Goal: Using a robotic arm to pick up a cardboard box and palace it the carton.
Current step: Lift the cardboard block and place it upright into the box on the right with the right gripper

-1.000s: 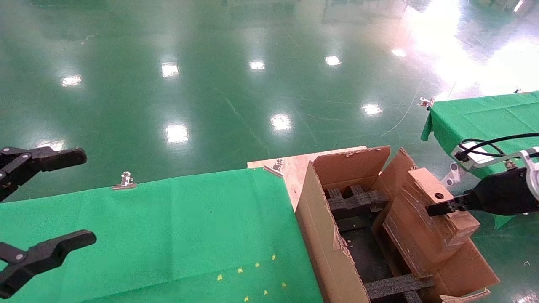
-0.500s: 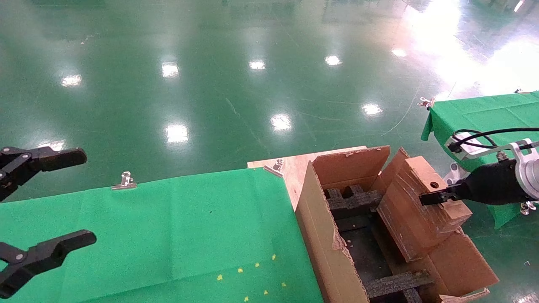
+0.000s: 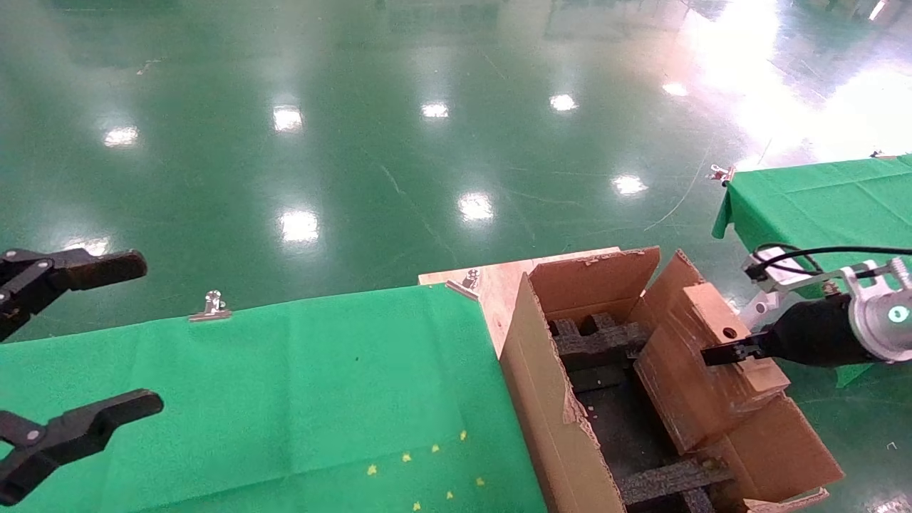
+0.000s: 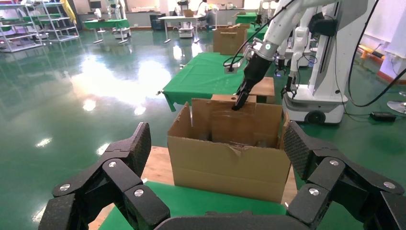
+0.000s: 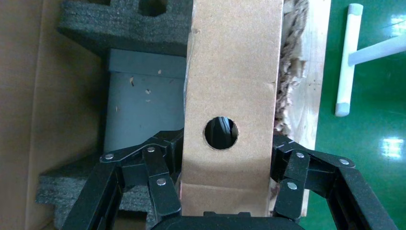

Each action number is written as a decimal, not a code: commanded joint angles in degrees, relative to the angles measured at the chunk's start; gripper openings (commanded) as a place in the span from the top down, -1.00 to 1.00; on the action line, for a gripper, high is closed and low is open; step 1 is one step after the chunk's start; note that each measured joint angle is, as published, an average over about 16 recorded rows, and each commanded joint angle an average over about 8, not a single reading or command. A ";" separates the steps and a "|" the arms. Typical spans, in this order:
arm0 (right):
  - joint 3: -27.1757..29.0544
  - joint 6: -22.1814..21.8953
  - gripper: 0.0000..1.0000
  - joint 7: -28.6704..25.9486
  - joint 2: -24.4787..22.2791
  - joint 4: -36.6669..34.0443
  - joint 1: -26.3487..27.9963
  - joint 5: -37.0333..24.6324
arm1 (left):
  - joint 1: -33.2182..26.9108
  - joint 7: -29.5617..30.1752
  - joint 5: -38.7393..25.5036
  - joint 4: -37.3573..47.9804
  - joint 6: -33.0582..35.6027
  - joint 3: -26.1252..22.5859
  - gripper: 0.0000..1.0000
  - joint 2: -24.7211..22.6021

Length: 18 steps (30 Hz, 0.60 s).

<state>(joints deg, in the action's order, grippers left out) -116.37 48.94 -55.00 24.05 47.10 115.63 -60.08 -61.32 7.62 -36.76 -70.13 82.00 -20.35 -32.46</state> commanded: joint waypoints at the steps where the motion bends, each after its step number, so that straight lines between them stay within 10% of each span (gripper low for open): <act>1: -0.06 -0.96 1.00 -0.16 0.18 0.09 -0.89 0.34 | 0.00 0.00 0.00 0.00 0.00 0.00 -1.00 0.00; 18: -0.45 -6.17 1.00 1.15 6.24 -4.16 -9.98 3.23 | 0.00 0.00 0.00 0.00 0.00 0.00 -1.00 0.00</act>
<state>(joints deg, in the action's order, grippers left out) -116.78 42.93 -53.79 30.32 42.69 105.61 -56.79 -61.32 7.62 -36.76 -70.13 82.00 -20.35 -32.46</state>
